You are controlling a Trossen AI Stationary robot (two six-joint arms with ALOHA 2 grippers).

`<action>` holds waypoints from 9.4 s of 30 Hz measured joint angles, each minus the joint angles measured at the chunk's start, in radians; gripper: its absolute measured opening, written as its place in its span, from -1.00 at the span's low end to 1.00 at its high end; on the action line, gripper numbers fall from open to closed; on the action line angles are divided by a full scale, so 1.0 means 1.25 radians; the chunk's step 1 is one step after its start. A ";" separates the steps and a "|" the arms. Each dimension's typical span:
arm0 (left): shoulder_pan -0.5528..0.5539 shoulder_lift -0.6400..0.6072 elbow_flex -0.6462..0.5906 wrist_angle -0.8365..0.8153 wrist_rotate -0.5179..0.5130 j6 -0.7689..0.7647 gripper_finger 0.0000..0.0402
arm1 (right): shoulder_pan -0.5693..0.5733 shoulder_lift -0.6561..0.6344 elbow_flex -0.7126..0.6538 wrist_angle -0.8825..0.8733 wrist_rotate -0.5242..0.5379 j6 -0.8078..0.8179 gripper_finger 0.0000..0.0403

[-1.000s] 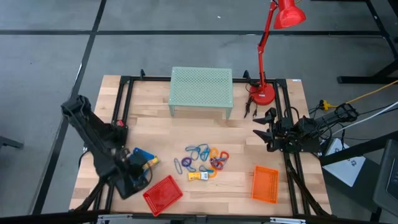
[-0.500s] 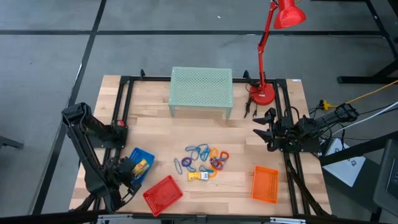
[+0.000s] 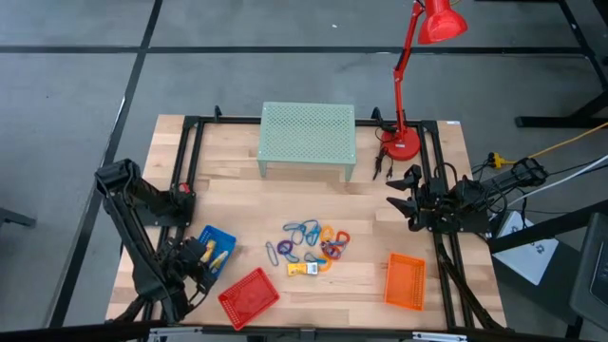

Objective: Pick & Place Office Desk Supplies
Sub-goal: Put the yellow crayon pack into the blue bin, then put the orange spring keychain into the orange bin

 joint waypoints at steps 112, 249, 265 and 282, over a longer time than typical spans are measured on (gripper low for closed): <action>-0.007 -0.002 0.014 -0.040 -0.182 0.039 -0.57 | 0.000 0.063 0.000 -0.013 0.003 0.018 0.17; 0.448 -0.309 -0.564 1.399 -0.276 1.480 0.04 | -0.035 1.050 0.675 -0.895 -0.015 0.688 -0.95; 0.447 -0.309 -0.564 1.393 -0.239 1.488 0.04 | 0.210 0.789 0.677 -1.007 -0.171 0.920 -0.96; 0.447 -0.309 -0.564 1.393 -0.232 1.501 0.04 | 0.469 0.943 0.678 -1.007 -0.330 1.289 -0.96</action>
